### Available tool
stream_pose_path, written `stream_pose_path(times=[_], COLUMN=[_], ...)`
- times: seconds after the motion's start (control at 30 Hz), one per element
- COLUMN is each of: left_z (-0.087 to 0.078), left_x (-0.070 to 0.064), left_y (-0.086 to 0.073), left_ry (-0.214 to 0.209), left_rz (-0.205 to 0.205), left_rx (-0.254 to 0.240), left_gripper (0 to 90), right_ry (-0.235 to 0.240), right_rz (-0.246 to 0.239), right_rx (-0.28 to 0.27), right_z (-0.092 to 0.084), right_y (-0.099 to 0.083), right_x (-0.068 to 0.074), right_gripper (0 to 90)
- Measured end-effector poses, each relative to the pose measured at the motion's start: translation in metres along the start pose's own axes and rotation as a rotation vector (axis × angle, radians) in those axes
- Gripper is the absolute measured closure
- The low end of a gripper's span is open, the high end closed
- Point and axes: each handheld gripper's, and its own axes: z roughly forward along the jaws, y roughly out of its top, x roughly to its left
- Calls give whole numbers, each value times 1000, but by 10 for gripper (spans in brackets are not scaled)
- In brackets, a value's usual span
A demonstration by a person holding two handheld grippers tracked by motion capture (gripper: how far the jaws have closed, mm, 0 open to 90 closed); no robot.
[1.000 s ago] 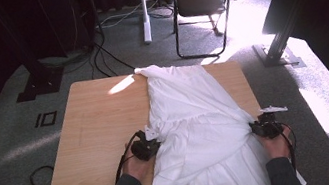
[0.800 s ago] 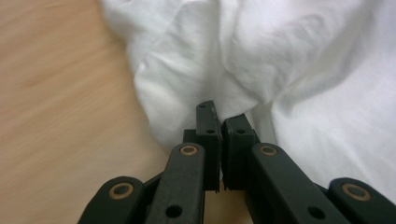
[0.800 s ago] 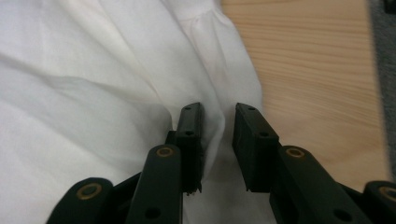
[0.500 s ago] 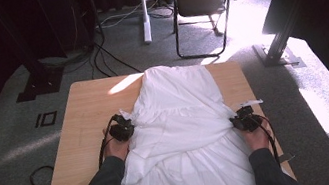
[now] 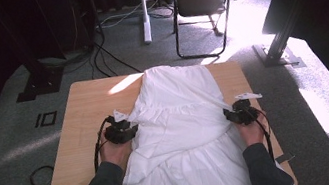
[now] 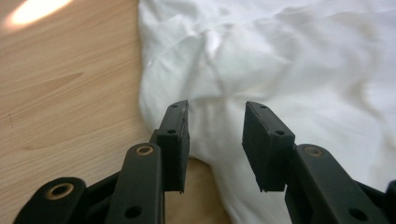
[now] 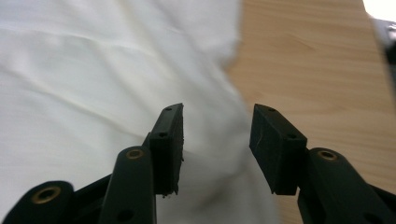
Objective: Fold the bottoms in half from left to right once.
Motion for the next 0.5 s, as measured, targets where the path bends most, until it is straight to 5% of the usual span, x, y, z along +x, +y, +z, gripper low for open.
stream_pose_path(times=[0.1, 0.13, 0.5], left_z=[-15, -22, -37], left_x=[-7, -10, -25], left_y=[-4, -8, -30], left_ry=[-13, -21, -63], left_rz=[33, 40, 66], left_rx=[-24, -26, -37], left_gripper=[600, 594, 551], right_ry=[28, 77, 282], right_rz=[-35, -54, -140], right_rx=[-9, -12, 44], right_z=[0, 3, 37], right_y=[6, 11, 25], right_x=[14, 26, 88], right_gripper=[518, 510, 415])
